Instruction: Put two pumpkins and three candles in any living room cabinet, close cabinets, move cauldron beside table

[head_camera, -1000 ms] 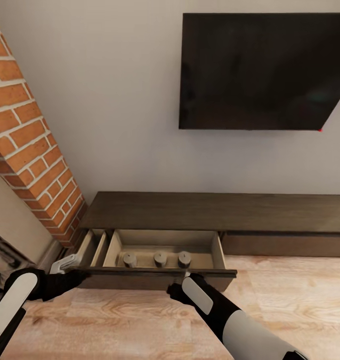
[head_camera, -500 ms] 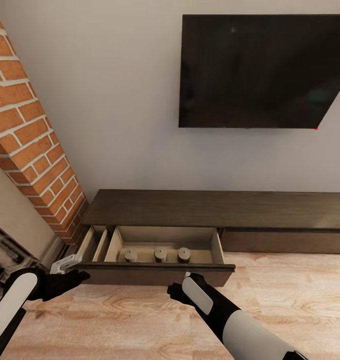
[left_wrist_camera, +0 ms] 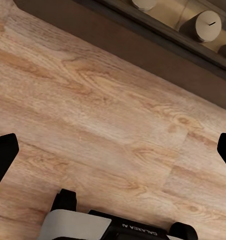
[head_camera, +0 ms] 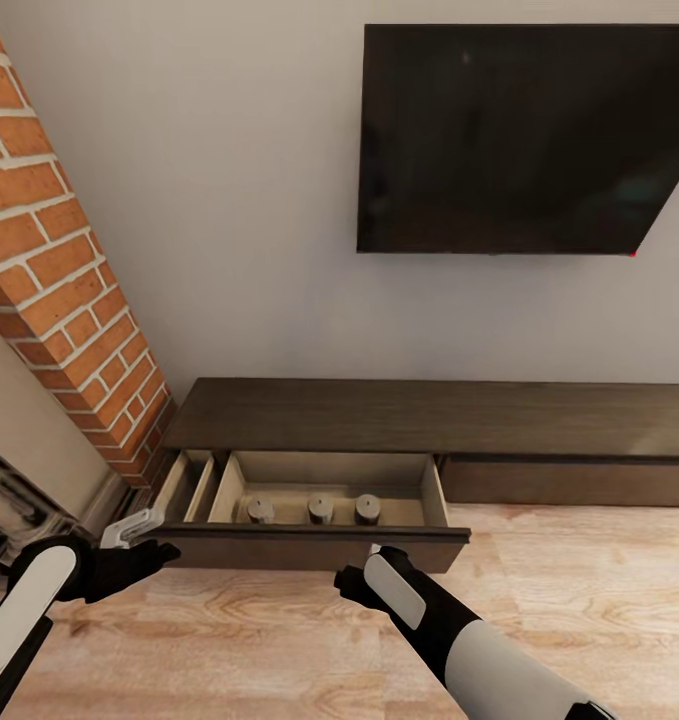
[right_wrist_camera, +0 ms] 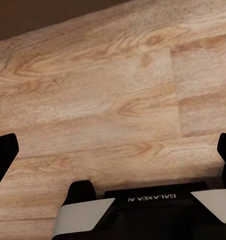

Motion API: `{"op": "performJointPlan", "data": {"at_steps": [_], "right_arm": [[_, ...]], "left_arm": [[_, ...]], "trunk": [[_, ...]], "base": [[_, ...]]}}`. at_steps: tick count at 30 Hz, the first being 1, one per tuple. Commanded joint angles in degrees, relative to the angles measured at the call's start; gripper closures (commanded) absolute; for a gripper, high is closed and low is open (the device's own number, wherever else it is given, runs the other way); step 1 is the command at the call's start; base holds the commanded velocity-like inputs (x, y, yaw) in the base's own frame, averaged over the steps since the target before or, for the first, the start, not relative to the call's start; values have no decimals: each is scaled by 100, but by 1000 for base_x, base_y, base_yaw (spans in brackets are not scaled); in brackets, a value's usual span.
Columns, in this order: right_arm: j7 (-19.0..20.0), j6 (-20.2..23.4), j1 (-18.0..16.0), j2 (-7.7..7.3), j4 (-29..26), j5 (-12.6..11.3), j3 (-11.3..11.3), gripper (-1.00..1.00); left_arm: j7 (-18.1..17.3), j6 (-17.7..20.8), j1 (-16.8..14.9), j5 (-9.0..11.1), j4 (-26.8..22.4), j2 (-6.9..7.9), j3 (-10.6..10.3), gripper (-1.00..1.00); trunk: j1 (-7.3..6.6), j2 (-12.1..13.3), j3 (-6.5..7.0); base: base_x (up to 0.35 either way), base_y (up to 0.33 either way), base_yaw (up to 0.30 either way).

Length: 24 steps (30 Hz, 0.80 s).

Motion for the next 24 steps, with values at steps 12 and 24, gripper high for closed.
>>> {"op": "performJointPlan", "data": {"at_steps": [12, 24], "right_arm": [[-50, 14, -6, -28, -10, -25, 65, -100], [-17, -51, -6, -178, -18, -24, 49, -100]], "left_arm": [[74, -19, -5, 39, 38, -11, -60, -100], [-343, -1338, -15, -1500, 475, -99, -1009, -100]], "trunk": [[264, -486, -221], [528, -967, -436]], "base": [[0, 0, 0], [0, 0, 0]]}}
